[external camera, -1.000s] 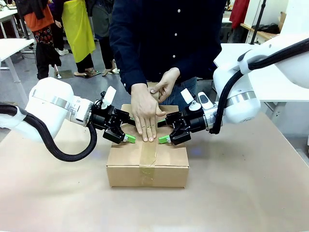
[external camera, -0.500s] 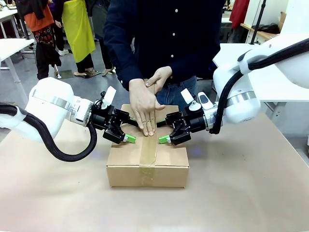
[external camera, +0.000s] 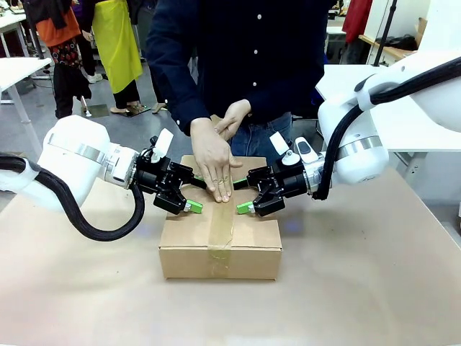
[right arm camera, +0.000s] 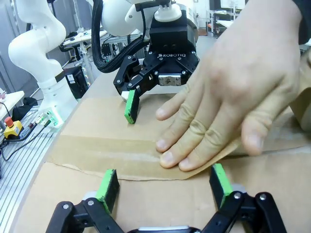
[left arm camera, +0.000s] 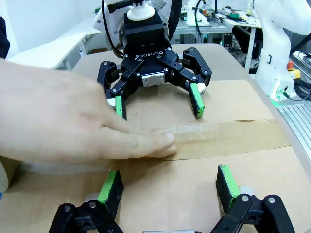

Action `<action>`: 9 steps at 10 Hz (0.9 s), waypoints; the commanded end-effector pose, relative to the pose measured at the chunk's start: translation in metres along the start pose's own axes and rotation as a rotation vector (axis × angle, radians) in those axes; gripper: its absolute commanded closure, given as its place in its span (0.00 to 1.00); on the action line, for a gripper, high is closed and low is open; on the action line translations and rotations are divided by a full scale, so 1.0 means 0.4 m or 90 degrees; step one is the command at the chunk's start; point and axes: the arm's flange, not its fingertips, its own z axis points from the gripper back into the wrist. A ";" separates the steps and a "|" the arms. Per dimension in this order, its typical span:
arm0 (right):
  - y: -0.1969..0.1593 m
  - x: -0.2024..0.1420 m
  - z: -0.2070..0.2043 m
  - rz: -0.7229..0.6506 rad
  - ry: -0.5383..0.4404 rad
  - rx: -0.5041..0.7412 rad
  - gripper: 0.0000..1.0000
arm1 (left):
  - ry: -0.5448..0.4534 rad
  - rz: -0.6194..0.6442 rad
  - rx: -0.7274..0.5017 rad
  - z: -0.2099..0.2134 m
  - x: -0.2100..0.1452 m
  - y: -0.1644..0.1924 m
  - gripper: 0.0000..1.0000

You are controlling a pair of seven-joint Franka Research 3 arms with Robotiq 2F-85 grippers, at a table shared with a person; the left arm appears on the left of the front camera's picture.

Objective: Pack the gift set into the box.
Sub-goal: Press and hold the closed box until the human finishes sealing it.

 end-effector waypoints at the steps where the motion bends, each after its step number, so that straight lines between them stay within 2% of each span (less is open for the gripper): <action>1: 0.000 -0.002 -0.003 -0.002 0.002 -0.001 0.00 | -0.003 -0.006 -0.002 0.000 -0.010 -0.006 0.00; 9: 0.000 -0.002 -0.003 -0.002 0.002 -0.001 0.00 | -0.003 -0.006 -0.002 0.000 -0.010 -0.006 0.00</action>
